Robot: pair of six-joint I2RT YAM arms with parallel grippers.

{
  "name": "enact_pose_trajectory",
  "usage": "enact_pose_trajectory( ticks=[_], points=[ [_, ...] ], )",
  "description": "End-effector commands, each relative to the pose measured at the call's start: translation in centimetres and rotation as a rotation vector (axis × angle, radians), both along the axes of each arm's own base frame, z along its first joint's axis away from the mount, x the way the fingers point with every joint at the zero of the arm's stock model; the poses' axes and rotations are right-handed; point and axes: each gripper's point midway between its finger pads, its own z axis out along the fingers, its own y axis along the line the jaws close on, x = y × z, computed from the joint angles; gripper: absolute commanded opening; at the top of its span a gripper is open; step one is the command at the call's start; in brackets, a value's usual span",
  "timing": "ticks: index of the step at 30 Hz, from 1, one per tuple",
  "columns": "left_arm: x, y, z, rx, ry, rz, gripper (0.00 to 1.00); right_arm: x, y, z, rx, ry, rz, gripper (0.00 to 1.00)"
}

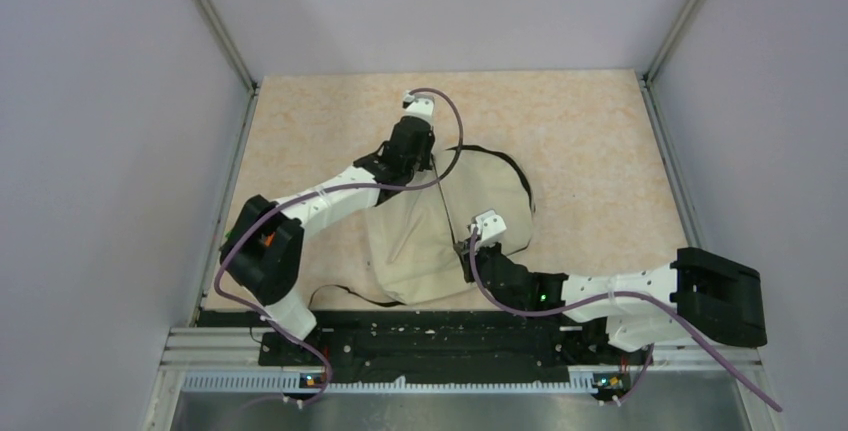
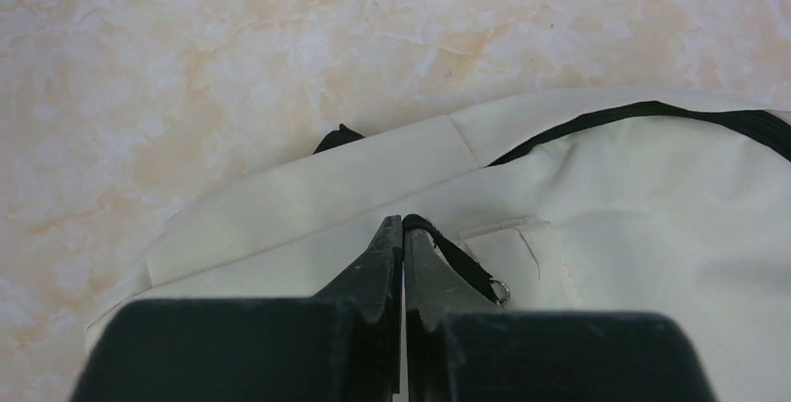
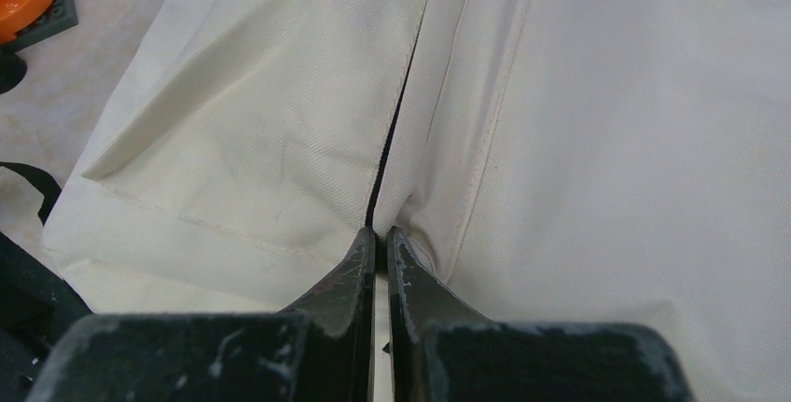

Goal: Pack the student bag
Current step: Zip the student bag at the center of the board.

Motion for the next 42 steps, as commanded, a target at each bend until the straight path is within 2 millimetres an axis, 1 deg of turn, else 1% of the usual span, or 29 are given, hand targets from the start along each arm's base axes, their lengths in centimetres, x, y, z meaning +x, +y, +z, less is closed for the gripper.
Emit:
enact_pose_trajectory(
  ticks=[1,8,12,17,21,23,27,29,33,36,37,38,39,41,42],
  points=[
    [4.1,0.9,4.5,-0.083,-0.148,0.081,0.0,-1.2,-0.7,-1.7,-0.066,0.022,0.033,0.0],
    [6.2,0.4,3.9,-0.118,-0.149,0.076,0.0,-1.4,-0.2,-1.9,-0.072,0.025,0.059,0.0],
    [7.5,0.8,3.2,-0.098,-0.132,0.101,0.0,-1.4,-0.1,-1.7,-0.071,0.022,0.062,0.0],
    [8.4,1.3,2.0,-0.101,-0.1,0.112,0.0,-1.4,-0.3,-1.6,-0.069,0.016,0.058,0.0],
    [9.2,1.0,1.6,-0.094,-0.09,0.109,0.0,-1.4,-0.1,-1.4,-0.066,0.012,0.066,0.0],
    [9.5,0.9,1.0,-0.084,-0.081,0.108,0.0,-1.4,-0.1,-1.3,-0.063,0.011,0.067,0.0],
    [9.4,1.0,0.2,-0.068,-0.061,0.111,0.0,-1.4,-0.4,-1.0,-0.06,0.003,0.06,0.0],
    [9.4,1.2,0.1,-0.064,-0.062,0.119,0.0,-1.4,-0.5,-0.5,-0.054,-0.003,0.055,0.0],
    [9.5,1.3,0.0,-0.047,-0.057,0.119,0.0,-1.4,-0.6,0.9,-0.023,-0.019,0.064,0.0],
    [9.1,0.7,0.6,-0.074,-0.061,0.078,0.0,-1.7,-0.2,1.9,-0.019,-0.033,0.099,0.0],
    [8.9,0.3,1.4,-0.095,-0.076,0.057,0.01,-1.7,-0.2,2.2,-0.029,-0.035,0.106,0.0],
    [8.7,0.1,1.9,-0.112,-0.089,0.039,0.06,-1.8,-0.1,2.7,-0.035,-0.037,0.111,0.0],
    [8.4,-0.2,2.6,-0.127,-0.103,0.02,0.13,-1.8,0.1,3.1,-0.041,-0.04,0.119,0.1],
    [7.8,-0.4,4.1,-0.16,-0.136,-0.008,0.35,-1.9,0.5,4.4,-0.042,-0.058,0.146,0.34],
    [7.5,-0.2,4.7,-0.17,-0.148,-0.008,0.41,-1.9,0.7,4.9,-0.045,-0.064,0.163,0.46]
  ],
)
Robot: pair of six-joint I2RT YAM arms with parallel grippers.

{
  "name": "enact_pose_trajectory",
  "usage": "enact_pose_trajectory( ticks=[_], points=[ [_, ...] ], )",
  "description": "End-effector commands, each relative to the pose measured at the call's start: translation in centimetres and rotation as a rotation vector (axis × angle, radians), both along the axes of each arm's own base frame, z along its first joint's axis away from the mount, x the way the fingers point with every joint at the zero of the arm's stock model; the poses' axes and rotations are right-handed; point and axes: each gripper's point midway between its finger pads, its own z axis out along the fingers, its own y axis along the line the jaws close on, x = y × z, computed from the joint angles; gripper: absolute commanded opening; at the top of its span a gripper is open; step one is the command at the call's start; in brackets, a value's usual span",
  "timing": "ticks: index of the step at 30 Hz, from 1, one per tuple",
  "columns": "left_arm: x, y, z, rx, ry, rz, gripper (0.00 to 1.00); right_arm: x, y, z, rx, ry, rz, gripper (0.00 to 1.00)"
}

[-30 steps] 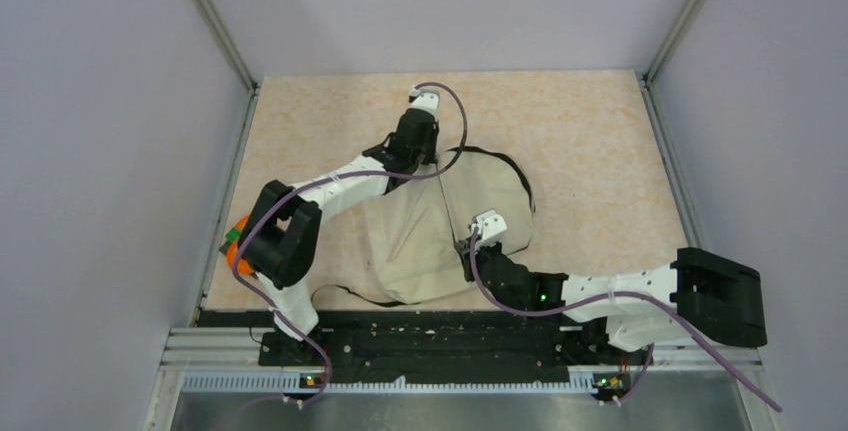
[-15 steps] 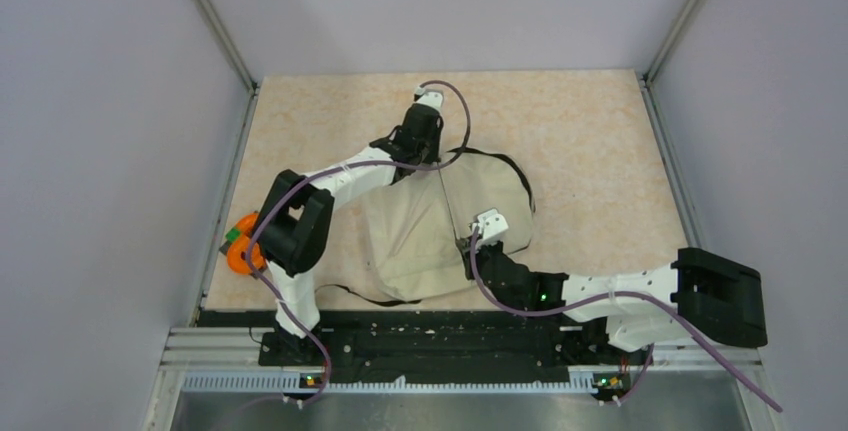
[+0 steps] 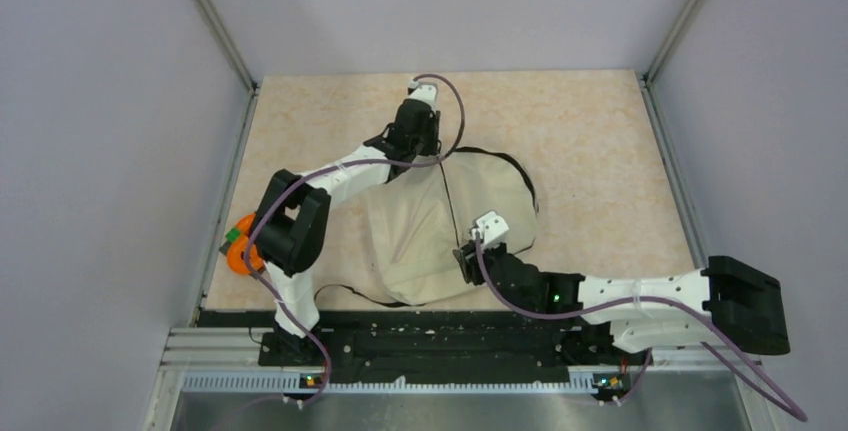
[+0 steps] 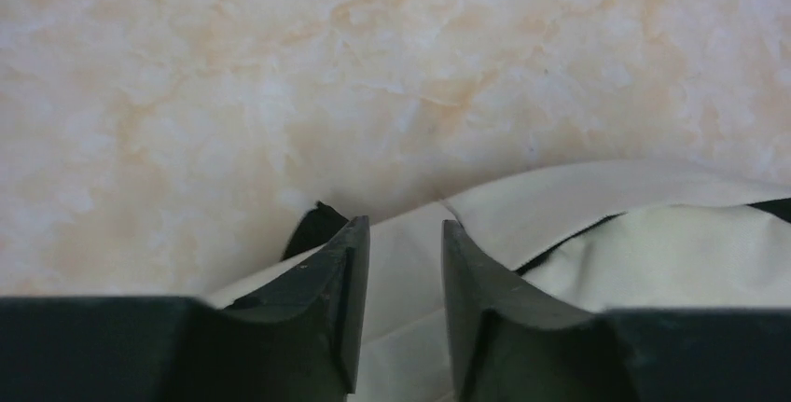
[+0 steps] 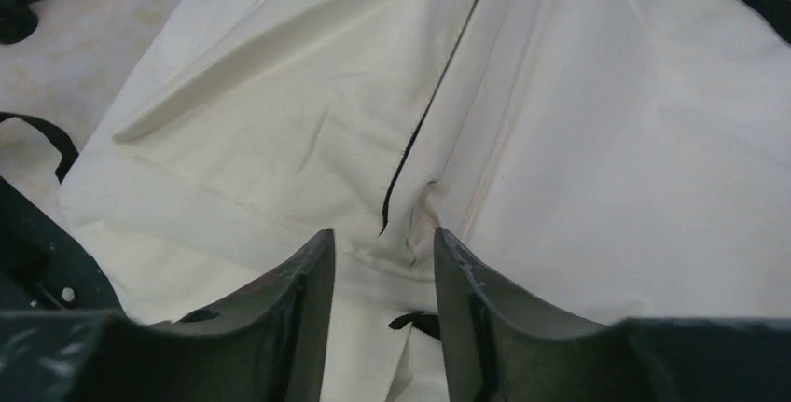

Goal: Pack the student bag
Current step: Zip the student bag at the center of the board, then reset both arms

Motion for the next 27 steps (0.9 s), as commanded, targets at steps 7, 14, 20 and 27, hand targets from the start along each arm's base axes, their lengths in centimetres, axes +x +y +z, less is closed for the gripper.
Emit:
enact_pose_trajectory(
  ticks=[7,14,20,27],
  points=[
    [-0.4,4.2,10.3,-0.168,-0.246,0.105,0.8,1.1,1.4,7.0,0.004,0.01,0.131,0.88],
    [-3.5,10.2,9.9,-0.28,-0.195,0.24,0.86,7.9,-3.8,8.1,0.08,0.092,0.014,0.93],
    [-7.2,15.5,8.5,-0.272,-0.144,0.33,0.88,12.2,-12.5,8.1,0.099,0.16,-0.215,0.95],
    [-13.2,21.2,10.5,-0.226,-0.099,0.463,0.95,13.4,-23.2,10.7,0.195,0.098,-0.544,0.96]
  ],
)
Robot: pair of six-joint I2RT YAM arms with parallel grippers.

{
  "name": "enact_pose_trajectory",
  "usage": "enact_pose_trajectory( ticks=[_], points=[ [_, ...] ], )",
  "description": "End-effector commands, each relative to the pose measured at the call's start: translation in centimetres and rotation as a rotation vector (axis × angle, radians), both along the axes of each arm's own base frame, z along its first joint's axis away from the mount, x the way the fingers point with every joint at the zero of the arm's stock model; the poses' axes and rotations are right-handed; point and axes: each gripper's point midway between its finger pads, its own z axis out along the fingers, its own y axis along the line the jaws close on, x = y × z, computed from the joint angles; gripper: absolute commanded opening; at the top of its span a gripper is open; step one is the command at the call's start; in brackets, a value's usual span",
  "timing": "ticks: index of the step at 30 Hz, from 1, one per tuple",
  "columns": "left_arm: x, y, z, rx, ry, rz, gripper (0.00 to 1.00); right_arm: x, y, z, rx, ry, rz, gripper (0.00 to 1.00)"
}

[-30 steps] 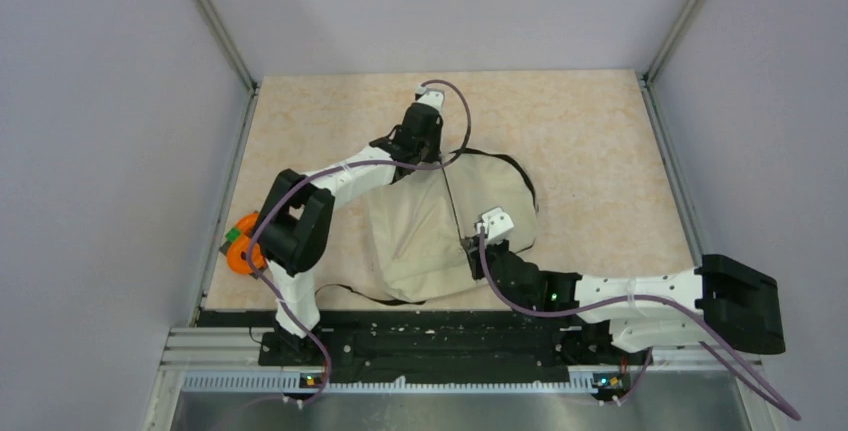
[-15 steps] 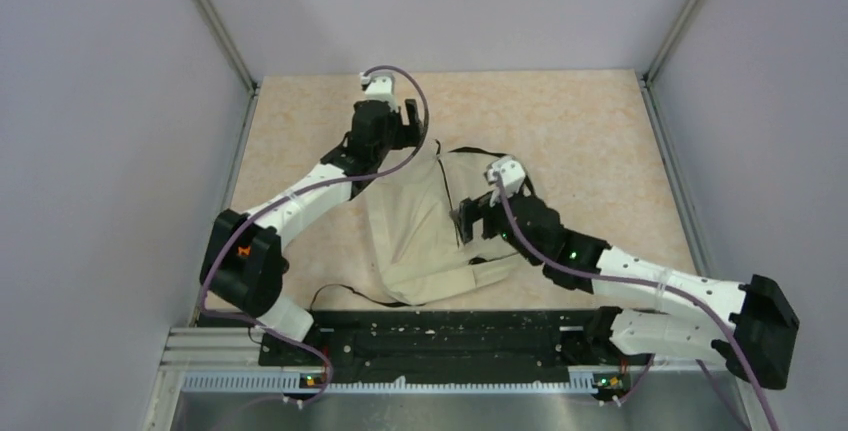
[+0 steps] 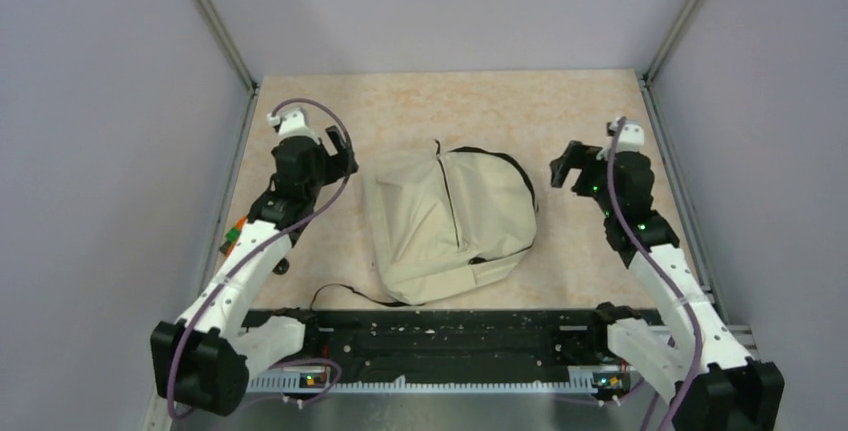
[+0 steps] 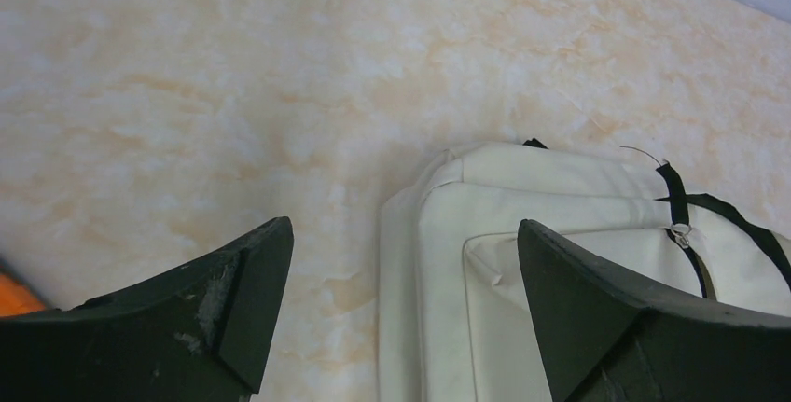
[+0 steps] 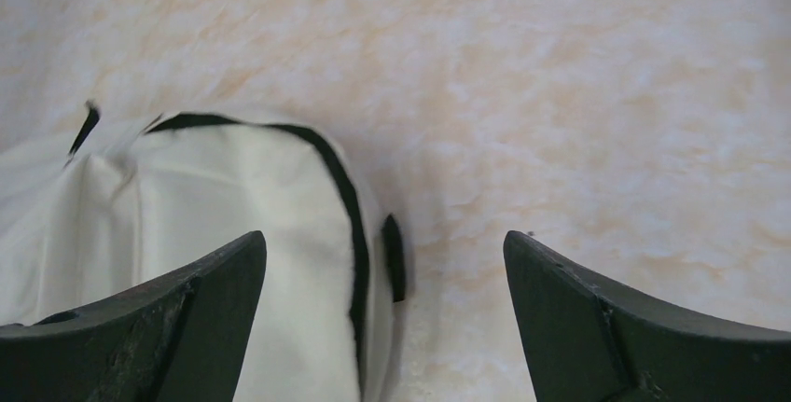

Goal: Pack the student bag
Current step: Reset both arms

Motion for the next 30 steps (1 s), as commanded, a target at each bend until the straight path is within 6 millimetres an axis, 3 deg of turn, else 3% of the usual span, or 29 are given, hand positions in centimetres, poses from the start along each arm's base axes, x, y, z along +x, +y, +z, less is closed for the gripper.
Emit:
enact_pose_trajectory(
  ticks=[1,5,9,17,30],
  points=[
    [-3.8,2.3,3.2,0.019,0.024,0.059,0.95,-0.5,-4.2,4.1,0.006,-0.087,-0.14,0.96],
    [-6.8,4.7,6.9,0.106,0.008,0.108,0.96,-1.9,-6.8,7.2,-0.064,-0.182,-0.244,0.96],
    [-8.5,5.8,9.6,0.144,-0.082,0.115,0.96,-4.0,-8.0,10.1,-0.057,-0.335,-0.293,0.96],
    [-10.2,6.3,8.8,0.133,-0.182,0.113,0.98,-6.7,-8.7,11.4,-0.019,-0.491,-0.327,0.99],
    [-10.5,6.6,9.0,0.144,-0.187,0.124,0.98,-6.9,-8.9,11.8,-0.009,-0.474,-0.343,0.99]
  ],
)
